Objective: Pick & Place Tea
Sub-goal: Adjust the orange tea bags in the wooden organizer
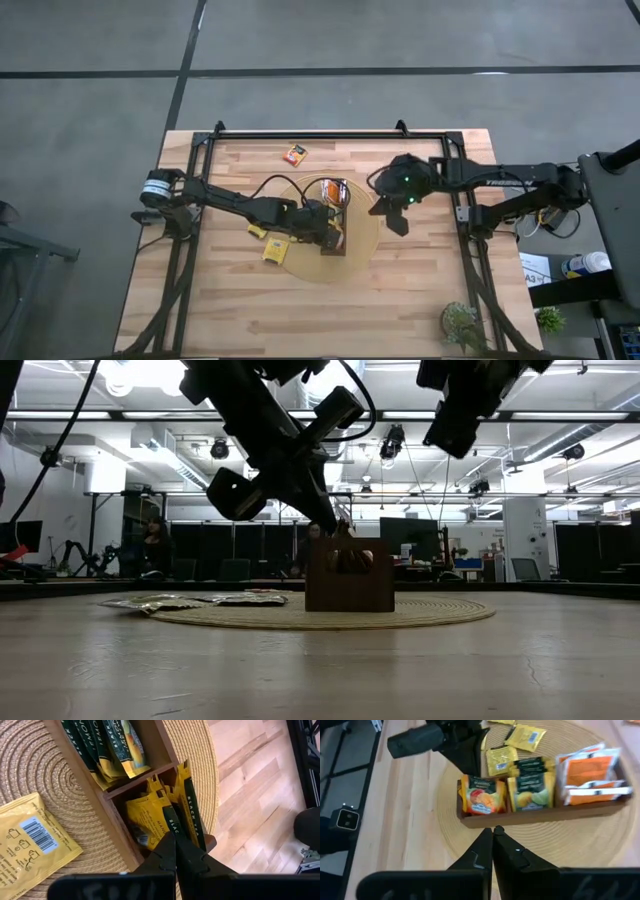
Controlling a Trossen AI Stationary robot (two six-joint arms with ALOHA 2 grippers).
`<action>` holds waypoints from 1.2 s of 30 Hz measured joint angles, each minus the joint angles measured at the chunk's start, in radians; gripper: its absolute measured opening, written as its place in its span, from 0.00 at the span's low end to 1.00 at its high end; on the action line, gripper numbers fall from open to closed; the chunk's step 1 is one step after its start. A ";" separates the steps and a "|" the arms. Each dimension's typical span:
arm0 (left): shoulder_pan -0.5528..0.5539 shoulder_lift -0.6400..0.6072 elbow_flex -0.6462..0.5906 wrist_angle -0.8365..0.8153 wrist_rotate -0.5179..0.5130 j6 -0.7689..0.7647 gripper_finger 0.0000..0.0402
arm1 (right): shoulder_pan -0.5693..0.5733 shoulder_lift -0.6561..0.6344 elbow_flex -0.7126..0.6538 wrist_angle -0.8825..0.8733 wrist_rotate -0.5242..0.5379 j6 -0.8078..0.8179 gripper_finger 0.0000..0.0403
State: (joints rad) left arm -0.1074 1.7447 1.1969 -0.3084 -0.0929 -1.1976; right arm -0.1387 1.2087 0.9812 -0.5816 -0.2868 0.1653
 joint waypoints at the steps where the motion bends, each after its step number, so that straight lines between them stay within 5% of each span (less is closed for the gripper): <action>1: 0.000 0.000 0.000 0.000 0.000 0.000 0.00 | 0.007 0.000 -0.025 0.031 -0.001 0.016 0.02; 9: 0.000 0.000 0.001 0.001 0.002 0.001 0.00 | 0.043 0.002 -0.187 0.331 0.002 0.150 0.02; 17: 0.001 0.000 0.001 0.001 0.006 0.001 0.00 | 0.044 0.046 -0.285 0.442 0.007 0.177 0.02; 36: 0.001 0.000 0.001 0.005 0.019 0.012 0.00 | 0.125 0.309 -0.237 0.618 0.005 0.171 0.02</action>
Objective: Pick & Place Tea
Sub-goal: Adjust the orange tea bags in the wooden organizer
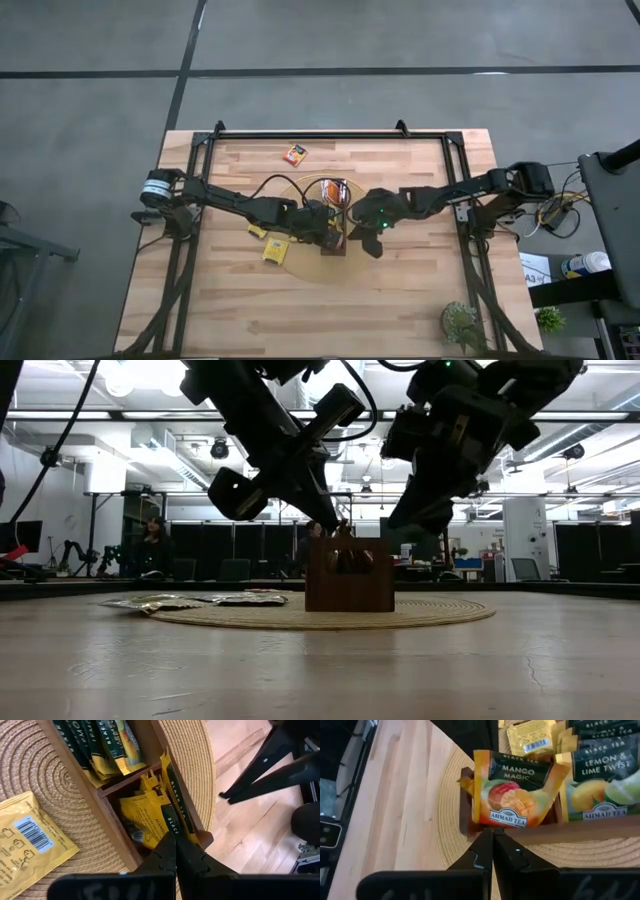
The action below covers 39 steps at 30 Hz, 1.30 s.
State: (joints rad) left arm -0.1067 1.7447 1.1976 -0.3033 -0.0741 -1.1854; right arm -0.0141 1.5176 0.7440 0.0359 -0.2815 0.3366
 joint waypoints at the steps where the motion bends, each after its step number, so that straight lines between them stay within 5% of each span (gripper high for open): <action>1: 0.000 0.000 0.000 0.002 0.002 0.000 0.00 | 0.000 0.006 0.006 0.002 0.007 -0.003 0.02; 20: -0.001 -0.009 0.000 0.005 0.009 0.006 0.00 | 0.001 0.167 0.092 0.053 0.024 -0.043 0.02; 39: 0.000 -0.036 -0.005 -0.044 0.008 0.013 0.00 | 0.001 0.173 0.133 0.044 -0.011 -0.075 0.02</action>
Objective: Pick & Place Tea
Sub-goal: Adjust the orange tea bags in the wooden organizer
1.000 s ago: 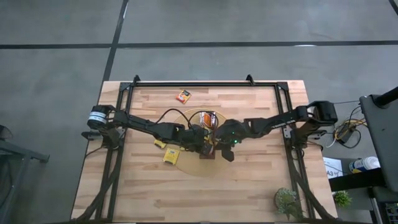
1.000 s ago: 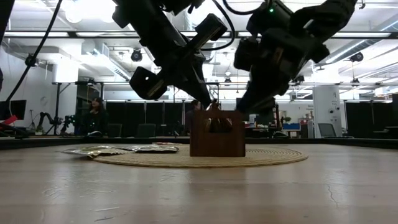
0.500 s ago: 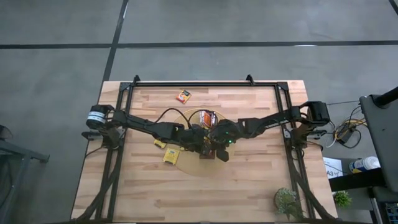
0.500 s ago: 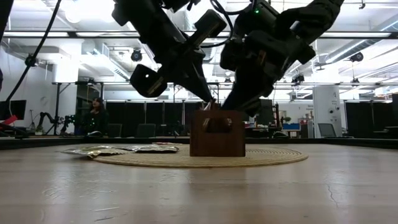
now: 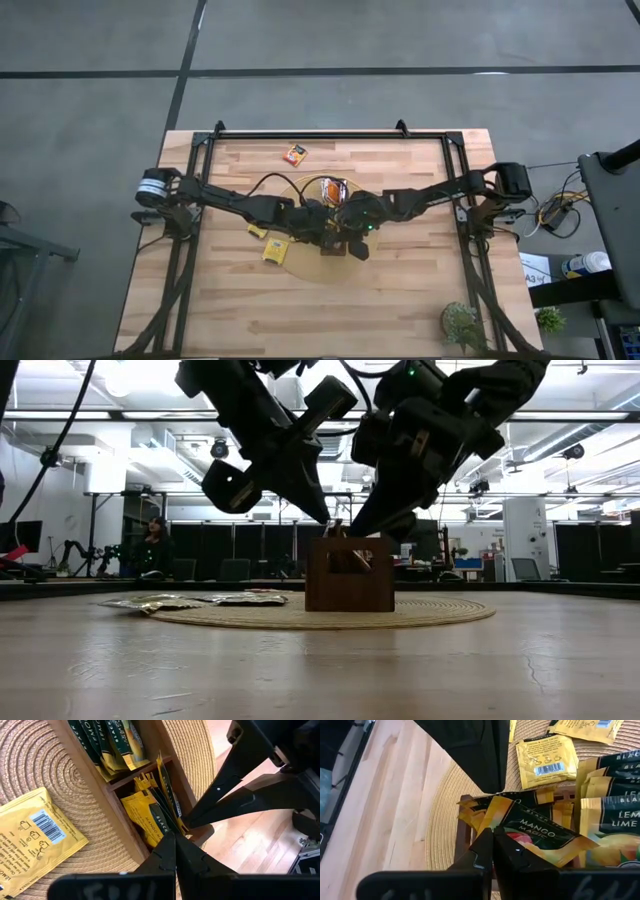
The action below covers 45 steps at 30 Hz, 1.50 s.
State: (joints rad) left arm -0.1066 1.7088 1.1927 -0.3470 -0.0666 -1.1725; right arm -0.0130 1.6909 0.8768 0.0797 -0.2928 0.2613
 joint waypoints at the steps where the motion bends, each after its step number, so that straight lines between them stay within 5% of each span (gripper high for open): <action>1: 0.000 -0.001 0.000 -0.001 0.000 0.000 0.00 | 0.000 -0.002 0.000 0.000 0.001 0.000 0.02; 18: 0.008 -0.030 -0.002 -0.030 -0.015 0.028 0.00 | -0.008 -0.044 0.000 -0.060 0.187 -0.029 0.02; 24: 0.008 -0.030 -0.002 -0.030 -0.018 0.031 0.00 | -0.004 -0.060 -0.003 -0.159 0.187 -0.036 0.02; 45: 0.053 -0.005 -0.002 -0.017 0.008 0.100 0.00 | -0.005 -0.055 -0.004 -0.095 0.189 -0.034 0.02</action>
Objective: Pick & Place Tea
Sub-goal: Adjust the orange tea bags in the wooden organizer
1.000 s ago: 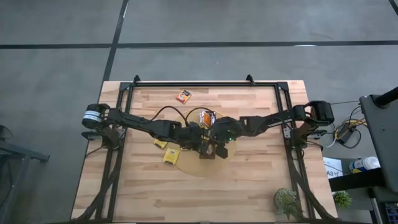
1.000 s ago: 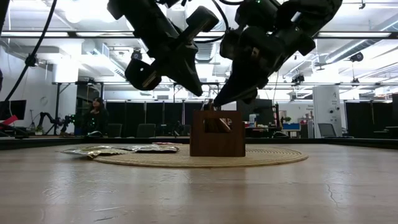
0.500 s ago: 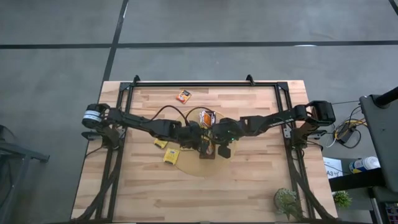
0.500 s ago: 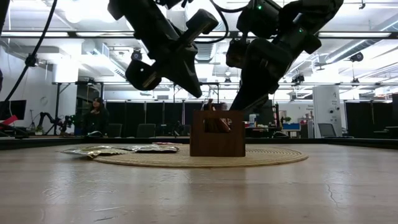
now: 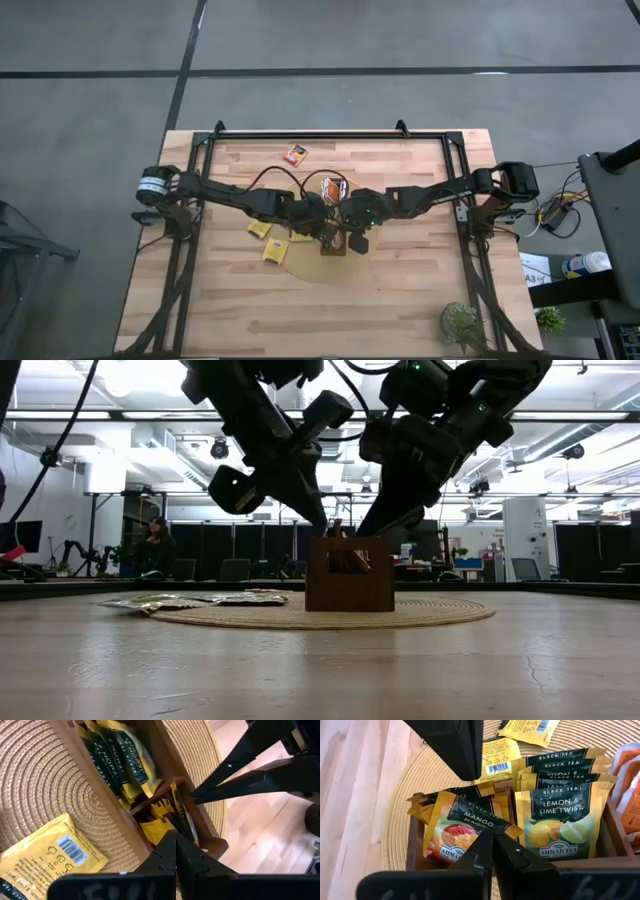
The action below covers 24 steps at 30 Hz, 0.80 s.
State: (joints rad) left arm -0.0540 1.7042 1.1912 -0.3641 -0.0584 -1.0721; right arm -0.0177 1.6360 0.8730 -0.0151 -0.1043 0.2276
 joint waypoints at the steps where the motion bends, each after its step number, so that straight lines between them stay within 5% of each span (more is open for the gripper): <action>1: 0.000 0.001 0.000 0.002 0.001 0.000 0.00 | 0.000 0.000 0.000 0.000 0.000 0.000 0.02; 24: 0.006 0.015 0.002 0.059 0.050 0.002 0.00 | 0.000 0.079 0.081 0.048 -0.021 -0.011 0.02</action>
State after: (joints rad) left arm -0.0475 1.7187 1.1927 -0.3050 -0.0081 -1.0700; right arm -0.0177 1.7153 0.9542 0.0326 -0.1254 0.2165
